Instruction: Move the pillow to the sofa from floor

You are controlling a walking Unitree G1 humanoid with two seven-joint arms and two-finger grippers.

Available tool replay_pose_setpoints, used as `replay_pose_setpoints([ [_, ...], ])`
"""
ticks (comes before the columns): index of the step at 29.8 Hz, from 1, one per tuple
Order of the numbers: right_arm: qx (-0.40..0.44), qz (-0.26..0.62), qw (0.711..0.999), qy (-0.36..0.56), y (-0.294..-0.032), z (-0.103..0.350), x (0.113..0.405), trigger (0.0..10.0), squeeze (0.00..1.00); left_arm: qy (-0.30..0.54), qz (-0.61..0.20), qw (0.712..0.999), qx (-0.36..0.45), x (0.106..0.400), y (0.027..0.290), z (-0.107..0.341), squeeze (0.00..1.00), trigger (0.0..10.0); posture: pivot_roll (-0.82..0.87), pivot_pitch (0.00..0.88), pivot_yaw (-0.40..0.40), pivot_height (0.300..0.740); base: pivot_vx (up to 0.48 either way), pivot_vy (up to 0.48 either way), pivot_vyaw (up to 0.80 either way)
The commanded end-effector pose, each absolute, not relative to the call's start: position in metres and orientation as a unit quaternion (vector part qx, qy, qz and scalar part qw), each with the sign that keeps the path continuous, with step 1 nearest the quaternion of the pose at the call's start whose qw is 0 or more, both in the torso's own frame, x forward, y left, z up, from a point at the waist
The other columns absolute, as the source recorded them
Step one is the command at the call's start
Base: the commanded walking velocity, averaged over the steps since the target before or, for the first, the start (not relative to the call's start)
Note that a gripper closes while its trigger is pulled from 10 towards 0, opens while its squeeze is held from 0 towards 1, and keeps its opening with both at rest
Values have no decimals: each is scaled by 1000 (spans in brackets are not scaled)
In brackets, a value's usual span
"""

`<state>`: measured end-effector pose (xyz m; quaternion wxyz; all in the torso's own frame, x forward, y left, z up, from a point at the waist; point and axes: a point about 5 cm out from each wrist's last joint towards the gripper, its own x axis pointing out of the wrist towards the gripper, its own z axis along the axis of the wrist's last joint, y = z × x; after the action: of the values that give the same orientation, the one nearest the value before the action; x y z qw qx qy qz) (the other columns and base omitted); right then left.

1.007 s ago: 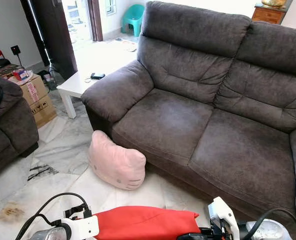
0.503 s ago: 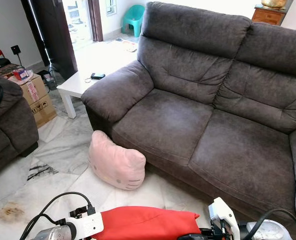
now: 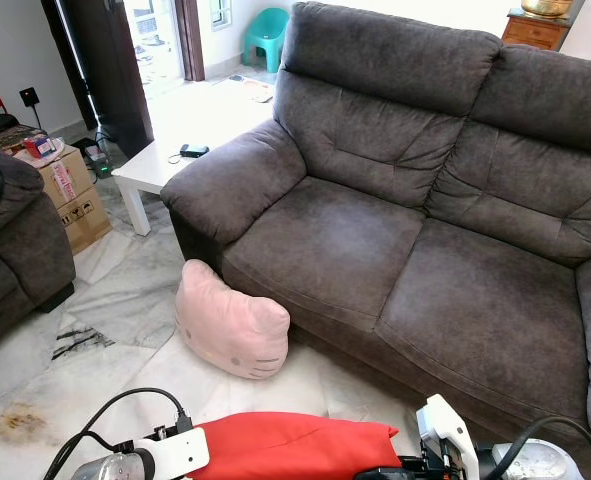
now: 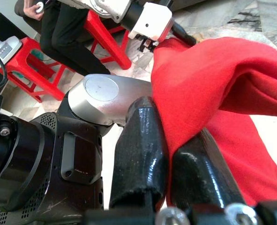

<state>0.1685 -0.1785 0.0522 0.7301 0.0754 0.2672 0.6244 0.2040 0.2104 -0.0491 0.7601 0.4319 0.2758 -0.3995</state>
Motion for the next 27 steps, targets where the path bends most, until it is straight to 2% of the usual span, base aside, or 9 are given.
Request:
replay_pose_setpoints([
  [1, 71, 646, 727, 223, -172, 69, 176, 10000, 0, 282, -401, 762, 423, 201, 209, -51, 0, 0, -7, 0, -81, 740, 0, 0, 0],
  [27, 74, 641, 730, 223, -169, 65, 177, 10000, 0, 297, -405, 755, 422, 195, 208, -57, 0, 0, -3, 0, -75, 740, 0, 0, 0],
])
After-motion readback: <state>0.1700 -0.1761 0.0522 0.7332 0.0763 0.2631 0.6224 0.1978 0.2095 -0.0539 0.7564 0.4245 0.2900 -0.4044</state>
